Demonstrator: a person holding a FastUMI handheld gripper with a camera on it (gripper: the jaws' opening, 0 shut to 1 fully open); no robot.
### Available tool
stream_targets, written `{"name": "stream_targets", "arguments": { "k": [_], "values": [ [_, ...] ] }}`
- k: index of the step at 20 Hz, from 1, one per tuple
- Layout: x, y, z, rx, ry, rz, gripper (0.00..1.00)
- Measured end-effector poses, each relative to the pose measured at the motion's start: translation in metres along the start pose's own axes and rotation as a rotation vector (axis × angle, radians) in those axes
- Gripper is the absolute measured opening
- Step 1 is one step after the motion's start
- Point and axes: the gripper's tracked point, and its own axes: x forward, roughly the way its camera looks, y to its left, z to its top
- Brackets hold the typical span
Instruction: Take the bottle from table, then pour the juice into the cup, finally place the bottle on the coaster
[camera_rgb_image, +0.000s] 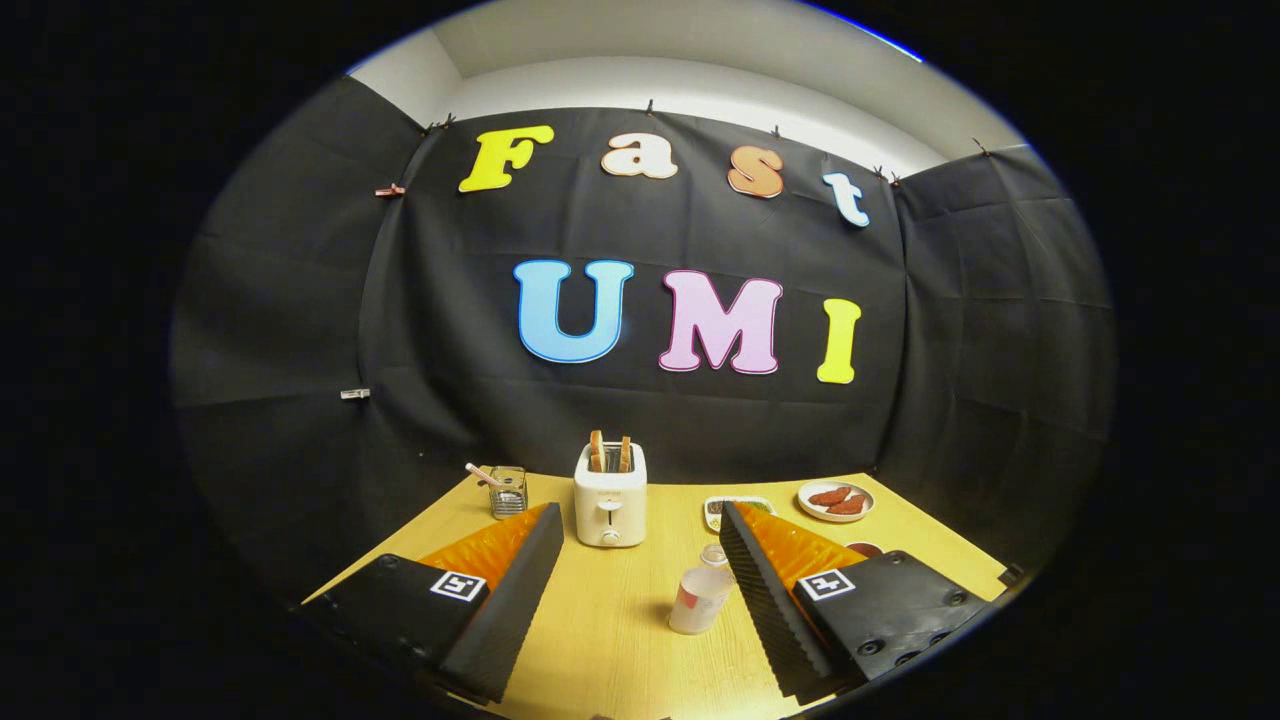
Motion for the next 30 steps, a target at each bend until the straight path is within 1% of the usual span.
{"name": "stream_targets", "arguments": {
  "k": [8,12,15,22,27,30],
  "values": [
    [-0.001,0.000,-0.003,0.019,0.008,0.006,0.97],
    [0.002,0.000,-0.005,0.057,0.003,0.009,0.97],
    [0.006,-0.002,-0.009,0.077,-0.001,-0.006,0.97],
    [0.026,-0.010,-0.045,0.079,0.024,-0.062,0.97],
    [0.056,-0.029,-0.087,0.070,0.085,-0.140,0.97],
    [0.077,-0.041,-0.105,0.068,0.102,-0.171,0.97]
  ]
}}
